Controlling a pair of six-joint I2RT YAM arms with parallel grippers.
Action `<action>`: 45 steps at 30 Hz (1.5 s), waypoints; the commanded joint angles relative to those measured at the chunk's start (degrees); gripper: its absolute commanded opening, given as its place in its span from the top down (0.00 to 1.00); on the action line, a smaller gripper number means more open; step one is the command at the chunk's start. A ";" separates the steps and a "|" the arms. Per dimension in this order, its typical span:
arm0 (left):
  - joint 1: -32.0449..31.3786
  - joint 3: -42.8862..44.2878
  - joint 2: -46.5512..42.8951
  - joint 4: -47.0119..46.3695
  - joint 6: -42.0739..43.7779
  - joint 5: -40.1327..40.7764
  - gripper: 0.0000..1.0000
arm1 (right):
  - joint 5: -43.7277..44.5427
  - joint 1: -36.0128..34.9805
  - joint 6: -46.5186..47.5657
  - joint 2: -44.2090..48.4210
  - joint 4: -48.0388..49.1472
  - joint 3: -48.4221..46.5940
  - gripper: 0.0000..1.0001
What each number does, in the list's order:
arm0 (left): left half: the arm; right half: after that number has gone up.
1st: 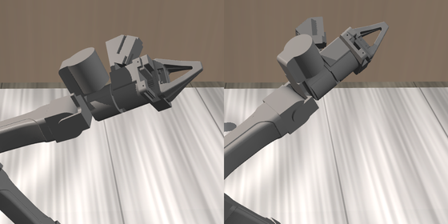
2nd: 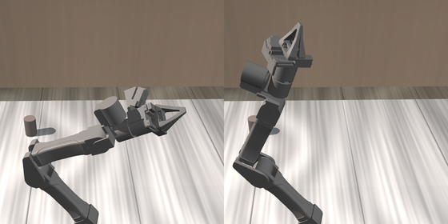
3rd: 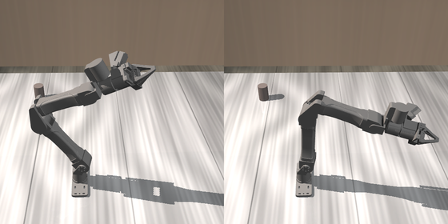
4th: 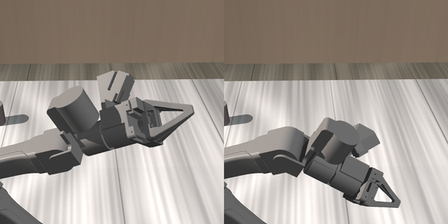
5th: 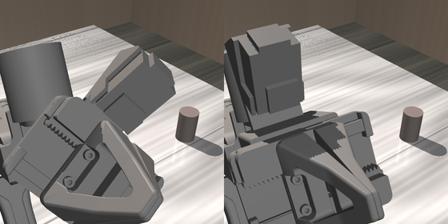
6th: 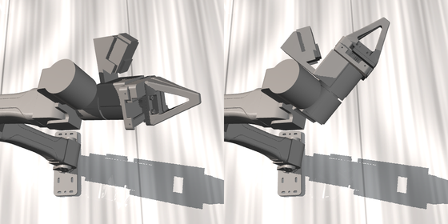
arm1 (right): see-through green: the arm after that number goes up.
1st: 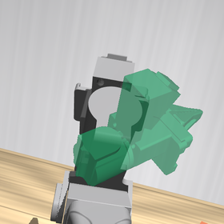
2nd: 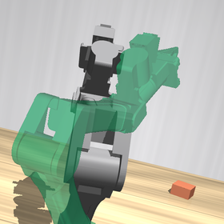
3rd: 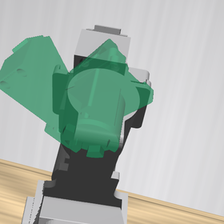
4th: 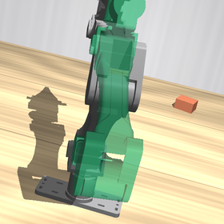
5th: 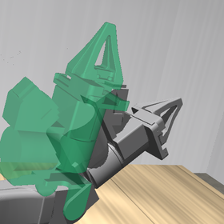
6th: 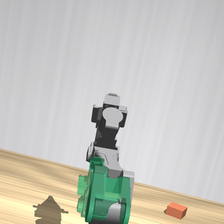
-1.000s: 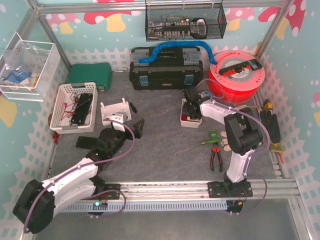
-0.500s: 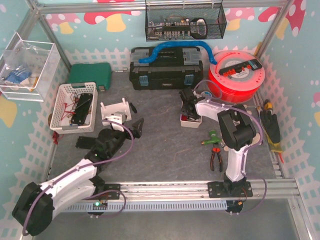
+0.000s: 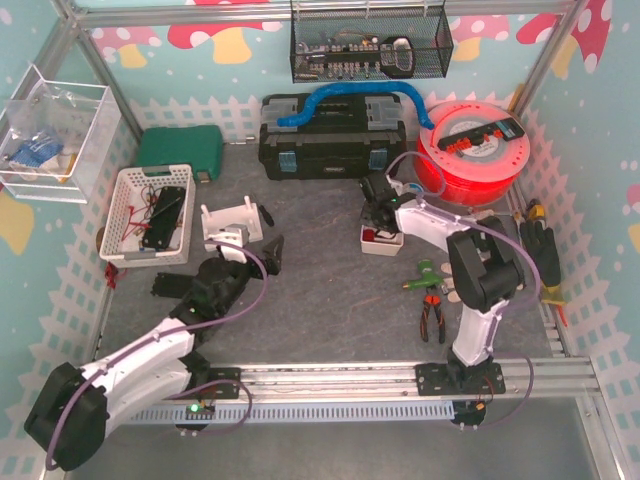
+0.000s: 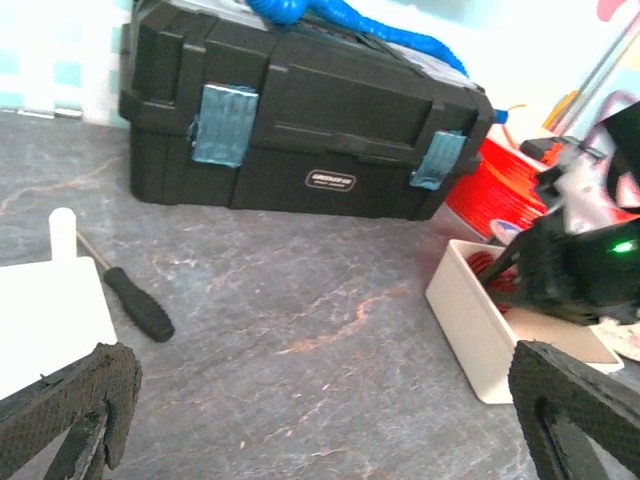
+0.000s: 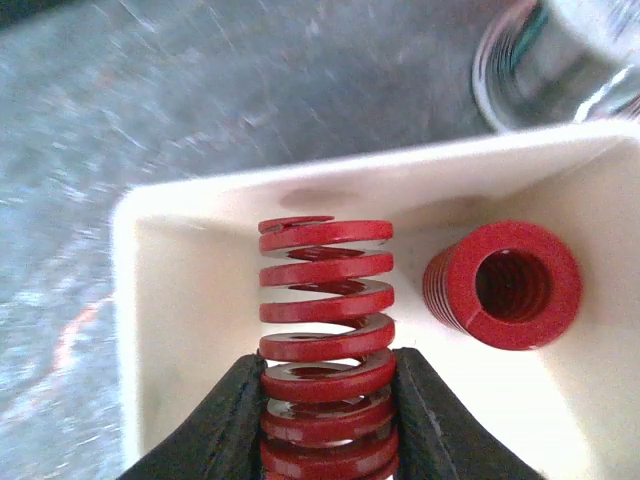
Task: Install the large spring
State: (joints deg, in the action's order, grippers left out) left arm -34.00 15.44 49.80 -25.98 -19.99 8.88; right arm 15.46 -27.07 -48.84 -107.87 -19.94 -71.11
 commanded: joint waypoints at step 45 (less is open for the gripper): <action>5.88 28.24 15.53 26.33 -9.68 -43.89 0.33 | -20.52 -23.87 61.00 30.67 72.44 42.29 1.00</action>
State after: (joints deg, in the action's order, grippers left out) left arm -27.99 41.67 65.04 -0.62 -30.92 -30.72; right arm -5.21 -50.22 10.39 -76.90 48.12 -26.76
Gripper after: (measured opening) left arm 0.668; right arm 0.308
